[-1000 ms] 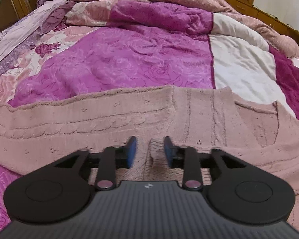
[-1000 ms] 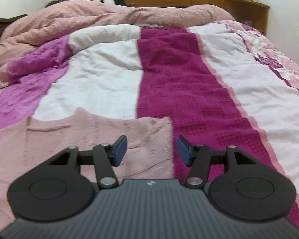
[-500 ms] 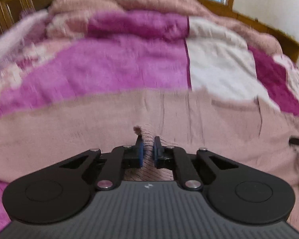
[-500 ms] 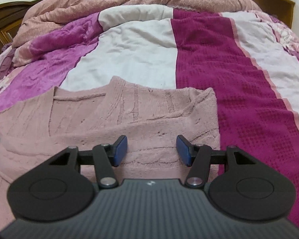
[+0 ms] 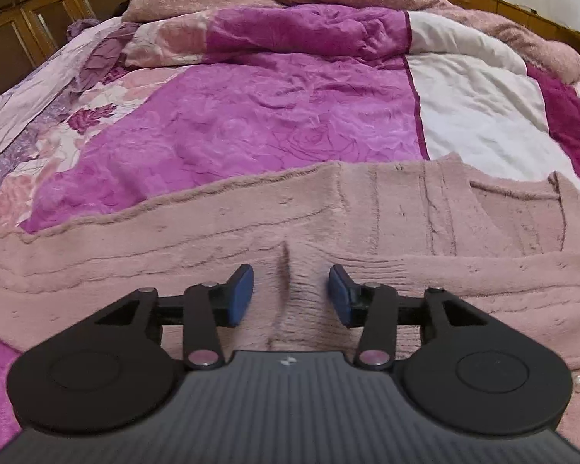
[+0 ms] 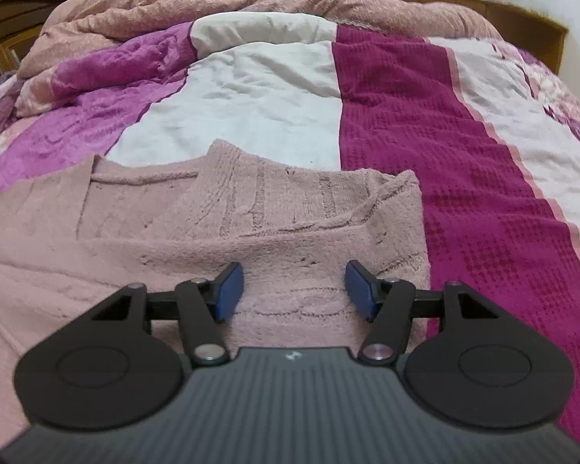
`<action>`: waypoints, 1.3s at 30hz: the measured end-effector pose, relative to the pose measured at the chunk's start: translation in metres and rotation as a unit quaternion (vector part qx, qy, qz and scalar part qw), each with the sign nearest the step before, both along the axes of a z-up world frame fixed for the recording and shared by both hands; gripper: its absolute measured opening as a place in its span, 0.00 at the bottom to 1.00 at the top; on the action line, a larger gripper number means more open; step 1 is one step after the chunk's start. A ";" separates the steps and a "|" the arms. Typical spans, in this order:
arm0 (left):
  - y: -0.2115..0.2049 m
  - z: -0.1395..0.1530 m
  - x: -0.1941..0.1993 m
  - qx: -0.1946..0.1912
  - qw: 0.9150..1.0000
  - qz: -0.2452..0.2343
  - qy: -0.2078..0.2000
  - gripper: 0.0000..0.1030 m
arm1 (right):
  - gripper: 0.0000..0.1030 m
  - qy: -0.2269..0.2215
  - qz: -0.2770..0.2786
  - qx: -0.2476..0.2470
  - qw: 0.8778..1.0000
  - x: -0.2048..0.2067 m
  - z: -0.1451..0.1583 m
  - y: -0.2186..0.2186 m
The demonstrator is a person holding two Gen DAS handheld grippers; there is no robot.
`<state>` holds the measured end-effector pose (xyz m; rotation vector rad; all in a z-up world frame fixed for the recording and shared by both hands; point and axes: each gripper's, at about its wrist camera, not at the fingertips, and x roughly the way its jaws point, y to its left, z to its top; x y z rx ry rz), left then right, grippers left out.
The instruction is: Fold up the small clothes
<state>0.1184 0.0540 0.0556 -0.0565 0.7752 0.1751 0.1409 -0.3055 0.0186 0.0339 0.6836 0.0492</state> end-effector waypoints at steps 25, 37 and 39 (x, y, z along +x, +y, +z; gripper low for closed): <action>0.176 0.024 -0.082 -0.181 0.945 0.272 0.016 0.78 | 0.64 0.033 -0.022 0.094 0.995 -0.140 0.032 -0.001; 0.213 -0.003 -0.075 -0.220 0.928 0.300 -0.005 0.78 | 0.64 0.062 -0.051 0.108 0.991 -0.165 0.015 0.023; 0.215 -0.005 -0.071 -0.213 0.931 0.295 -0.007 0.78 | 0.64 0.066 -0.049 0.105 0.991 -0.166 0.014 0.027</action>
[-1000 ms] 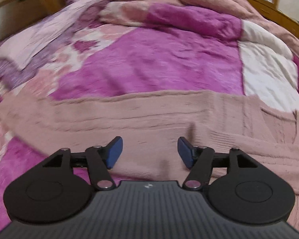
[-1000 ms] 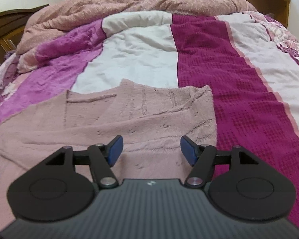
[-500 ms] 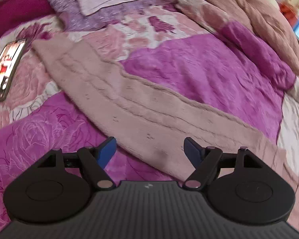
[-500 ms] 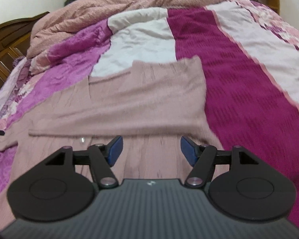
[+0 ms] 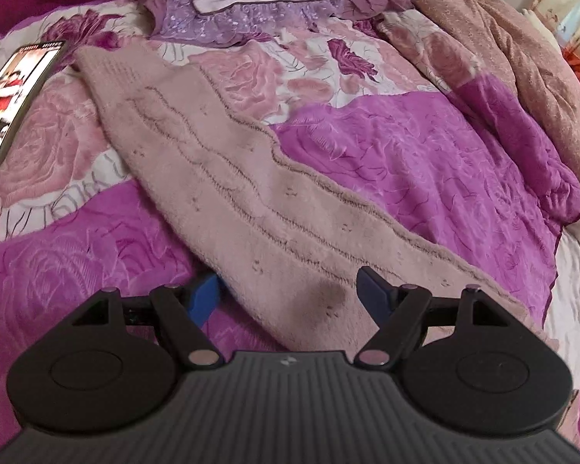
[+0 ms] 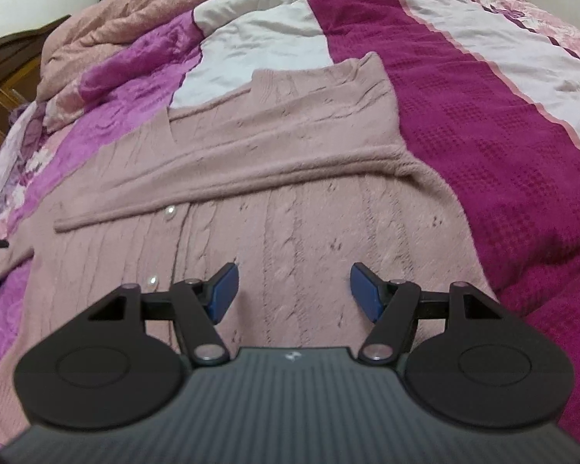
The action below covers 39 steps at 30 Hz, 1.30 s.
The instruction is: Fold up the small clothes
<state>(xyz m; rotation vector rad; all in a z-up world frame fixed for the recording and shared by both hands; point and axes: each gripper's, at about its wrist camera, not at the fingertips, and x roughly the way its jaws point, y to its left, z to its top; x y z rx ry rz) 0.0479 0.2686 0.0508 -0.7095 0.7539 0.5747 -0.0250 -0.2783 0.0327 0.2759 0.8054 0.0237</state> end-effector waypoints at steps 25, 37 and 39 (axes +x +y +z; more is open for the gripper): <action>0.001 0.020 0.001 0.060 0.986 -0.081 -0.132 0.11 | 0.64 -0.009 -0.019 0.014 1.000 -0.003 0.001 0.005; -0.064 0.089 -0.019 0.022 0.944 -0.181 -0.275 0.10 | 0.64 -0.015 -0.031 0.028 0.999 -0.007 0.000 -0.001; -0.086 0.100 -0.019 0.020 0.934 -0.208 -0.290 0.10 | 0.64 -0.016 -0.032 0.031 0.999 -0.007 0.000 -0.002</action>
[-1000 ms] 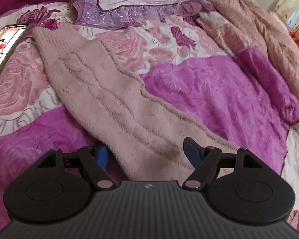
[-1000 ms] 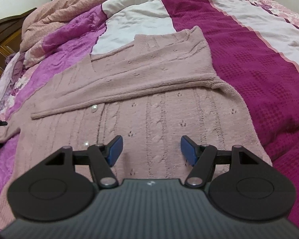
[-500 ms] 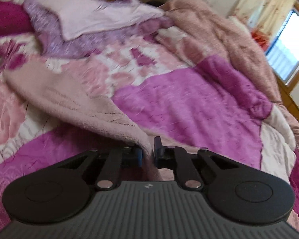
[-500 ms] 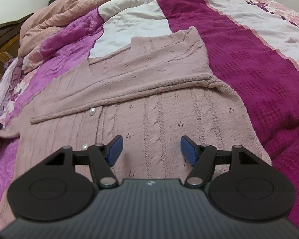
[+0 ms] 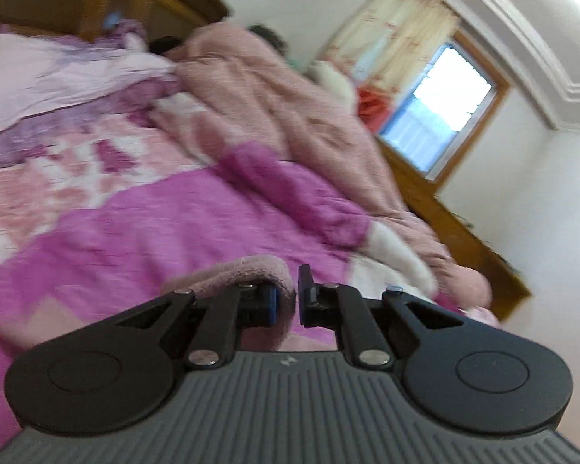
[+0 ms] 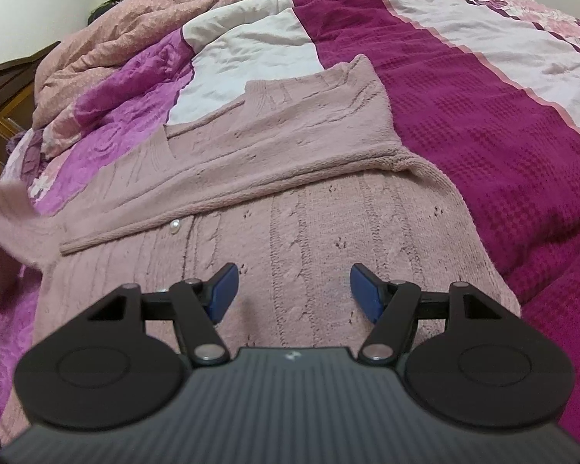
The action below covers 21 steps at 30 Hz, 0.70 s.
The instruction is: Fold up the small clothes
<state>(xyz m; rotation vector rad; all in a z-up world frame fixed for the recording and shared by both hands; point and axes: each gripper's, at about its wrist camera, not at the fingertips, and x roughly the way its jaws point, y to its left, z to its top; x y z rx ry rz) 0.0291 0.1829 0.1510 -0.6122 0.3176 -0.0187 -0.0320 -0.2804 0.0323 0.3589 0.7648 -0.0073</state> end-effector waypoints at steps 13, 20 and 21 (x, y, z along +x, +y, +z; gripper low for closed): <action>-0.153 -0.026 0.021 0.061 0.989 -0.124 0.047 0.11 | 0.64 -0.010 -0.019 0.021 1.000 -0.009 -0.002 -0.016; -0.193 -0.079 0.043 0.106 0.973 -0.158 0.131 0.12 | 0.64 -0.013 -0.016 0.027 0.999 -0.013 -0.005 -0.018; -0.193 -0.087 0.046 0.107 0.970 -0.161 0.148 0.12 | 0.64 -0.014 -0.015 0.028 0.999 -0.013 -0.005 -0.018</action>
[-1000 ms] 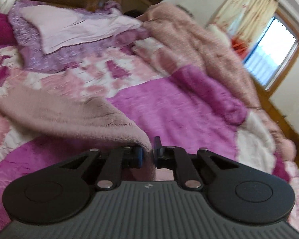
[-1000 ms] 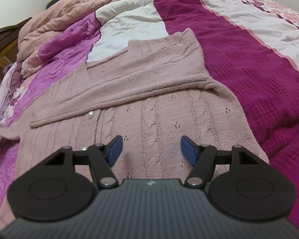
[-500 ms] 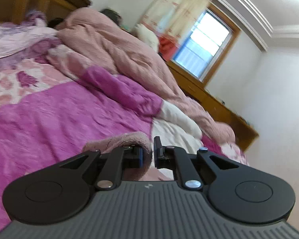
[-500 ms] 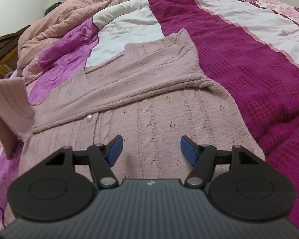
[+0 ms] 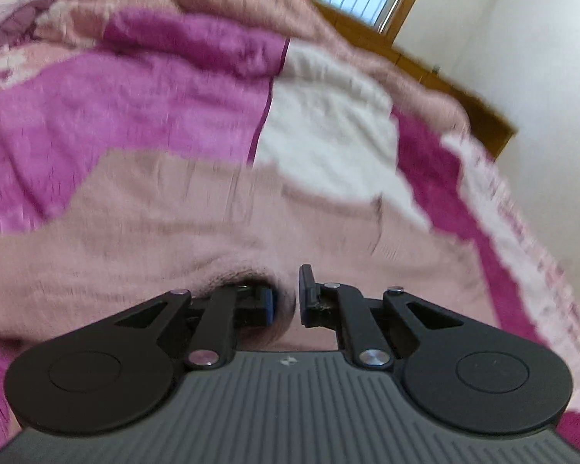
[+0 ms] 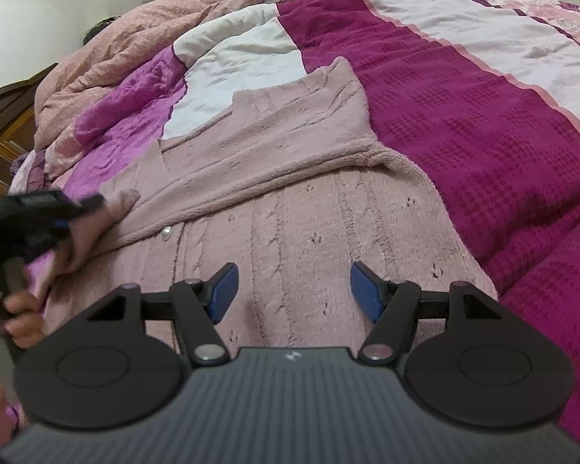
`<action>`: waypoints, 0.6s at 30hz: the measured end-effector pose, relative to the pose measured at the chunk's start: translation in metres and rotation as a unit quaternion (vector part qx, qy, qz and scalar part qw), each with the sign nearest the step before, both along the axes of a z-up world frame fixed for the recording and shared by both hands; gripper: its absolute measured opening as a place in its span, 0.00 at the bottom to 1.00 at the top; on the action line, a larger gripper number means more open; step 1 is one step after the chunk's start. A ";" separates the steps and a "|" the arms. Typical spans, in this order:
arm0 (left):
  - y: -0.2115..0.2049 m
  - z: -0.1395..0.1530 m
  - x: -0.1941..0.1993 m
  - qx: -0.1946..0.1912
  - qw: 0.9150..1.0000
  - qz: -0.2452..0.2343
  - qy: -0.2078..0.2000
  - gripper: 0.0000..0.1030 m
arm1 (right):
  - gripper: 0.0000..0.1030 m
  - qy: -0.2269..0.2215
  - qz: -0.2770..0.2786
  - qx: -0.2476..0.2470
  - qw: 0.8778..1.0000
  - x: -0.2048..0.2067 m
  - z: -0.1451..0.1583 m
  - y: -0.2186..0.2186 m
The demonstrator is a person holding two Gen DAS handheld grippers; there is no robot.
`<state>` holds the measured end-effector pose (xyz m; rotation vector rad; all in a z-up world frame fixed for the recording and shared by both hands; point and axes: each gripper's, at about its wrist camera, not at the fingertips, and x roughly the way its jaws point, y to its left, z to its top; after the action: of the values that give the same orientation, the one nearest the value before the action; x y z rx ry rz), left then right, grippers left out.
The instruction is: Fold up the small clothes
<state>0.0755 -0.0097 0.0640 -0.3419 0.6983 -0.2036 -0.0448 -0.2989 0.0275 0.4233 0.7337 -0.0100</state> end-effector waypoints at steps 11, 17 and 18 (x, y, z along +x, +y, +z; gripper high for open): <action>0.027 0.005 -0.022 -0.003 0.997 0.002 0.080 0.56 | 0.65 0.000 0.019 0.001 1.000 0.008 0.005 0.006; 0.061 0.031 -0.053 0.032 0.992 0.058 0.110 0.57 | 0.65 -0.020 0.064 -0.015 0.998 0.023 0.021 0.034; 0.069 0.033 -0.058 0.028 0.991 0.071 0.112 0.58 | 0.65 -0.023 0.075 -0.018 0.997 0.026 0.023 0.041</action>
<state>0.0176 0.0596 0.0972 -0.3626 0.8954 -0.0108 -0.0191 -0.2580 0.0507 0.3320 0.7171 0.1267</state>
